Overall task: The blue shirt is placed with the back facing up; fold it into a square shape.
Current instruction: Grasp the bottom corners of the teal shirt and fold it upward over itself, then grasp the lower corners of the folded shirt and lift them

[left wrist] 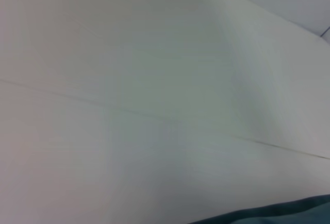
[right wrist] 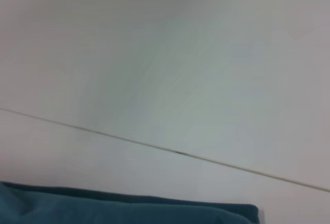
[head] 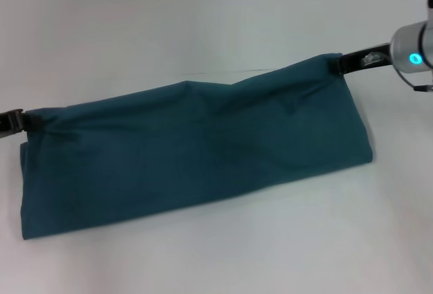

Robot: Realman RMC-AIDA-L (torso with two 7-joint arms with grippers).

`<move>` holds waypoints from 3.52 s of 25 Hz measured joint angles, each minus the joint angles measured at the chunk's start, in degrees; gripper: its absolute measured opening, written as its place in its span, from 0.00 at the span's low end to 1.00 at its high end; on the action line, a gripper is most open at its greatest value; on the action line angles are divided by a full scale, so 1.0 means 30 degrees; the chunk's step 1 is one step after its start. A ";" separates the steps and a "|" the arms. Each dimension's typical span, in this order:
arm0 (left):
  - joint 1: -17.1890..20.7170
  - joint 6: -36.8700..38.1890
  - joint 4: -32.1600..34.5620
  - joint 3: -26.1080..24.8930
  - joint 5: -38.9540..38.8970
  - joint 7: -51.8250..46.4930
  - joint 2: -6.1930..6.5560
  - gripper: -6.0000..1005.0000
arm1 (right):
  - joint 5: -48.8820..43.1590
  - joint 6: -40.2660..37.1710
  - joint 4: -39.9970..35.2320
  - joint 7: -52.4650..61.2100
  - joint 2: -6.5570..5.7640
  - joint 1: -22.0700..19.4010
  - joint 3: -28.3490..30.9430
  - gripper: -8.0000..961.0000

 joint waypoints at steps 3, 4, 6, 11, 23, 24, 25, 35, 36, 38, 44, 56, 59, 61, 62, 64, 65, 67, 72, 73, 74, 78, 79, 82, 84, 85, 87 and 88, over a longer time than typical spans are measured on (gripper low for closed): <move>0.0049 -0.0653 -0.0002 0.0569 0.0049 0.0102 -0.0086 0.08 | -0.0818 0.0912 0.0549 0.0317 0.0208 0.0353 -0.0131 0.10; 0.0049 -0.0933 -0.0001 0.0687 0.0061 0.0104 -0.0099 0.08 | -0.1038 0.1209 0.0721 0.0370 0.0281 0.0451 -0.0141 0.10; 0.0065 -0.1347 -0.0001 0.0849 0.0064 0.0113 -0.0130 0.08 | -0.1246 0.1755 0.1038 0.0460 0.0394 0.0554 -0.0259 0.10; 0.0207 -0.2668 -0.0022 0.1556 0.0240 0.0135 -0.0342 0.08 | -0.1336 0.3027 0.1610 0.0859 0.0520 0.0589 -0.0574 0.10; 0.0065 -0.3419 -0.0372 0.1713 0.0653 0.0250 -0.0509 0.08 | -0.0940 0.4942 0.2467 0.0859 0.0598 0.0630 -0.0618 0.10; 0.0053 -0.3529 -0.0376 0.1710 0.0608 0.0368 -0.0544 0.08 | -0.0823 0.5151 0.2513 0.0856 0.0598 0.0645 -0.0627 0.10; 0.0054 -0.3743 -0.0375 0.1713 0.0526 0.0614 -0.0642 0.08 | -0.0748 0.5358 0.2537 0.0854 0.0599 0.0664 -0.0640 0.10; -0.0309 -0.4758 -0.0721 0.1715 0.0548 0.1199 -0.0702 0.20 | -0.0713 0.6422 0.3128 0.0781 0.0602 0.1017 -0.0882 0.24; -0.0319 -0.4809 -0.0722 0.1710 0.0572 0.1201 -0.0700 0.23 | -0.0740 0.6442 0.3246 0.0779 0.0586 0.1061 -0.0883 0.27; -0.0337 -0.4832 -0.0723 0.1711 0.0688 0.1201 -0.0670 0.30 | -0.0760 0.6460 0.3326 0.0780 0.0590 0.1083 -0.0885 0.44; -0.0023 -0.3089 -0.0048 0.1427 0.1258 -0.0696 -0.0302 0.57 | -0.0688 0.6195 0.3353 0.0731 0.0609 0.1032 -0.0883 0.78; 0.1313 0.5599 0.6563 0.1955 0.5426 -0.9027 -0.0862 0.93 | -0.0814 0.4084 0.1428 0.0707 0.0566 0.0677 -0.1035 0.97; 0.1347 0.6935 0.6989 0.1904 0.6033 -0.9901 -0.0861 0.93 | -0.0835 0.3755 0.1009 0.0671 0.0542 0.0543 -0.1048 0.97; 0.1386 0.7340 0.7059 0.1787 0.6364 -1.0543 -0.0820 0.93 | -0.0846 0.3706 0.0905 0.0630 0.0526 0.0514 -0.1059 0.97; 0.1401 0.7445 0.7056 0.1752 0.6428 -1.0702 -0.0806 0.93 | -0.0851 0.3697 0.0882 0.0615 0.0515 0.0510 -0.1079 0.97; 0.1424 0.7765 0.7001 0.1632 0.6492 -1.1272 -0.0777 0.93 | -0.0867 0.3688 0.0850 0.0595 0.0491 0.0508 -0.1240 0.97; 0.1431 0.7913 0.6970 0.1575 0.6492 -1.1476 -0.0778 0.93 | -0.0871 0.3692 0.0843 0.0593 0.0484 0.0509 -0.1366 0.97; 0.1419 0.8119 0.6933 0.1562 0.6498 -1.1810 -0.0817 0.93 | -0.0872 0.3735 0.0812 0.0589 0.0474 0.0508 -0.1761 0.97; 0.1271 0.8368 0.5917 0.1524 0.6448 -1.2323 -0.0889 0.93 | -0.0871 0.3715 0.0598 0.0579 0.0578 0.0510 -0.2168 0.97; 0.1239 0.8374 0.5664 0.1504 0.6386 -1.2384 -0.0892 0.93 | -0.0870 0.3705 0.0598 0.0578 0.0581 0.0510 -0.2211 0.97; 0.1201 0.8375 0.5507 0.1461 0.6370 -1.2407 -0.0892 0.93 | -0.0871 0.3696 0.0598 0.0576 0.0582 0.0514 -0.2268 0.97; 0.0980 0.8305 0.4760 0.1014 0.6375 -1.2438 -0.0898 0.93 | -0.0870 0.3689 0.0585 0.0569 0.0591 0.0530 -0.2351 0.97; 0.0894 0.8239 0.4542 0.0744 0.6356 -1.2439 -0.0890 0.93 | -0.0870 0.3689 0.0578 0.0569 0.0593 0.0529 -0.2351 0.97; 0.0705 0.8014 0.3999 0.0131 0.6319 -1.2445 -0.0795 0.93 | -0.0870 0.3595 0.0573 0.0566 0.0596 0.0508 -0.2355 0.97; 0.0593 0.7818 0.3636 -0.0060 0.6318 -1.2448 -0.0746 0.93 | -0.0870 0.3542 0.0568 0.0565 0.0597 0.0450 -0.2369 0.97; 0.0541 0.7674 0.3467 -0.0117 0.6324 -1.2448 -0.0729 0.93 | -0.0870 0.3539 0.0568 0.0565 0.0597 0.0432 -0.2375 0.97; 0.0487 0.7303 0.3263 -0.0181 0.6398 -1.2452 -0.0736 0.93 | -0.0870 0.3527 0.0561 0.0564 0.0597 0.0391 -0.2379 0.97; 0.0478 0.7150 0.3216 -0.0188 0.6421 -1.2453 -0.0758 0.93 | -0.0869 0.3519 0.0559 0.0564 0.0598 0.0379 -0.2379 0.97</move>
